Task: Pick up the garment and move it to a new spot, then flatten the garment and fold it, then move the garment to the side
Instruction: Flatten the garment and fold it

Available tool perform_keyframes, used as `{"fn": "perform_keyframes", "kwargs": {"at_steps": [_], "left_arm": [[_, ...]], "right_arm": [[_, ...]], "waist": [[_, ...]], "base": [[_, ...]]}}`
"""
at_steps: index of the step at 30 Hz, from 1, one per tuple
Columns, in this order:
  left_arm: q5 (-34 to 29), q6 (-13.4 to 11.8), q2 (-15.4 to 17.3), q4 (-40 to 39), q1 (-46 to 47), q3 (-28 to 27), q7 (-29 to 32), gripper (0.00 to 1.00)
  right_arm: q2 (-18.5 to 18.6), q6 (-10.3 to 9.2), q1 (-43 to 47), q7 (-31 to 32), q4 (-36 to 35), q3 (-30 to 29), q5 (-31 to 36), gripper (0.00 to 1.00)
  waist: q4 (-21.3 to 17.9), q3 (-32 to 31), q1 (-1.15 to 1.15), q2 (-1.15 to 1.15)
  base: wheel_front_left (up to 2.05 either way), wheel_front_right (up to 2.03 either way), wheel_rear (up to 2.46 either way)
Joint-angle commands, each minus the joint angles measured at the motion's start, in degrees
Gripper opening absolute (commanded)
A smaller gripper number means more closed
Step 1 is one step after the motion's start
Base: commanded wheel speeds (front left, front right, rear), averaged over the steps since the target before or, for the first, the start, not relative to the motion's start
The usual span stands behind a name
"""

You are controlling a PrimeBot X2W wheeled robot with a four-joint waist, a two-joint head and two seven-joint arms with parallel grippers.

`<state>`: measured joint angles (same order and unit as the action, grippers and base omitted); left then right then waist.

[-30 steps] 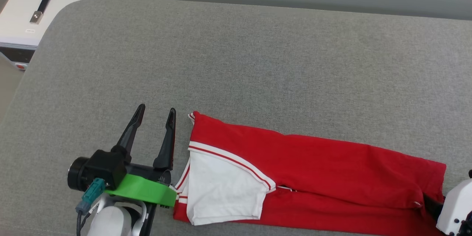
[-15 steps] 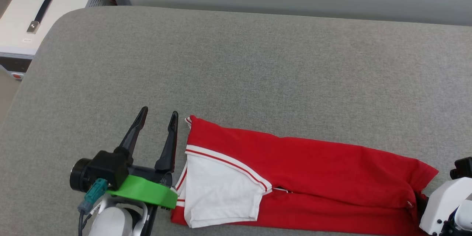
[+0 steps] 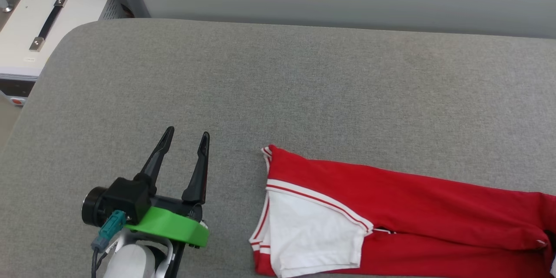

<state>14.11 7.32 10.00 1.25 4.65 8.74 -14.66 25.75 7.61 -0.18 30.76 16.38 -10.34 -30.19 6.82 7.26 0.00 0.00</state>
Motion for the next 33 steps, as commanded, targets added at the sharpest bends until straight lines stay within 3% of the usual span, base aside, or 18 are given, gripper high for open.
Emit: {"fn": "perform_keyframes", "kwargs": {"at_steps": [1,12,22,28,33], "left_arm": [[0.50,0.16,0.40,0.13,-0.57,-0.04,-0.34,1.00],[0.99,0.16,0.33,1.21,-2.00,0.35,-0.34,1.00],[1.80,0.16,0.51,1.99,-3.57,0.98,-0.34,1.00],[2.21,0.16,0.27,2.14,-4.06,1.06,-0.34,1.00],[2.35,0.16,0.12,2.02,-4.23,0.95,-0.34,1.00]], "right_arm": [[1.32,-0.12,-0.83,-0.93,0.94,-1.31,1.04,0.00],[-0.10,-0.12,1.11,-1.79,-1.86,-1.12,0.34,0.00],[-3.44,-0.12,6.12,1.62,-13.43,2.85,1.69,0.00],[-8.35,-0.12,8.50,5.43,-21.28,5.62,0.50,0.00],[-14.83,-0.12,9.02,7.64,-25.55,8.04,-1.84,0.00]], "waist": [[-0.03,-0.18,0.00,0.00],[-0.48,-3.26,0.00,0.00],[-0.85,-5.95,0.00,0.00],[-0.39,-6.71,0.00,0.00],[0.35,-6.86,0.00,0.00]], "base": [[0.00,0.00,0.00],[0.00,0.00,0.00],[0.00,0.00,0.00],[0.00,0.00,0.00],[0.00,0.00,0.00]]}}
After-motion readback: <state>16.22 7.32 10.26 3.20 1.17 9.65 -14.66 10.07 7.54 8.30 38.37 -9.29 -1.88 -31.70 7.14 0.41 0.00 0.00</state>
